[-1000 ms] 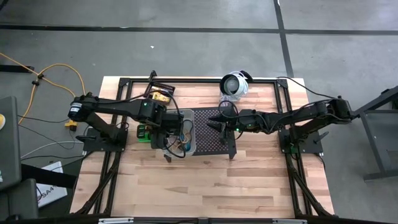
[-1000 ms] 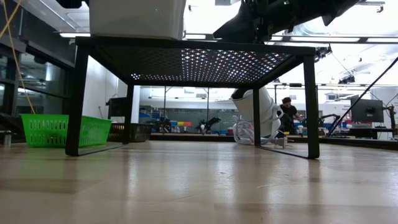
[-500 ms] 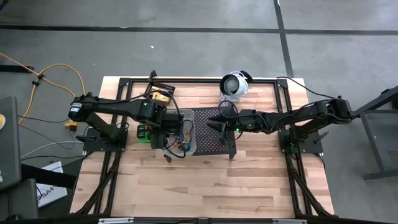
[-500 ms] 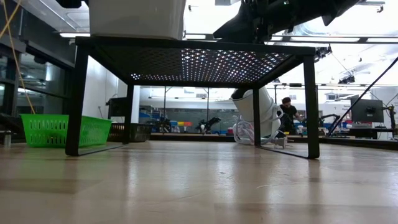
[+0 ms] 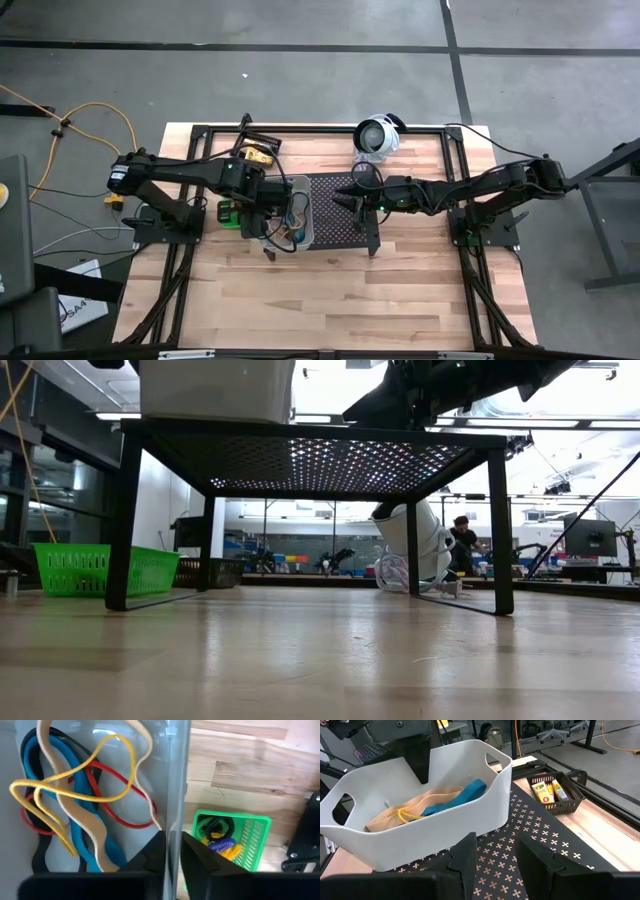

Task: Pick & Place Office Desk Supplies
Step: Put the white bin with the rubber bands on the shelf, then put the black bin with the crayon boxes on the shelf

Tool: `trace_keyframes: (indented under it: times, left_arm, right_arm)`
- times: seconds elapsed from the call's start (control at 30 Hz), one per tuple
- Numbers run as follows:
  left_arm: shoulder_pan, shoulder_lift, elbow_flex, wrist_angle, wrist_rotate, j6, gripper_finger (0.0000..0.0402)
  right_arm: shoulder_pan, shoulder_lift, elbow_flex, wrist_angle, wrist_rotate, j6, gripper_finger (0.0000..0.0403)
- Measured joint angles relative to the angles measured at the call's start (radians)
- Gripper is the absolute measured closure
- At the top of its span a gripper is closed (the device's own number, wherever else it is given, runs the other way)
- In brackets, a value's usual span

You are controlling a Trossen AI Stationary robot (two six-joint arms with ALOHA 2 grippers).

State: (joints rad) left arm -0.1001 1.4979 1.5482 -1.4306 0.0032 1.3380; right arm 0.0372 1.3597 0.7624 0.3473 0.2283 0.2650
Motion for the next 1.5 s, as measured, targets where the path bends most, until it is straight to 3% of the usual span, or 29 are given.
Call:
trace_keyframes:
  times: [0.37,1.5]
  left_arm:
    - [0.000,-0.004,0.000,0.001,0.000,0.005,0.0303]
    - [-0.059,-0.128,0.069,-0.035,-0.001,-0.037,0.0302]
  right_arm:
    - [0.000,0.000,0.000,0.000,0.000,0.000,0.0282]
    - [0.000,0.000,0.000,0.000,0.000,0.000,0.0282]
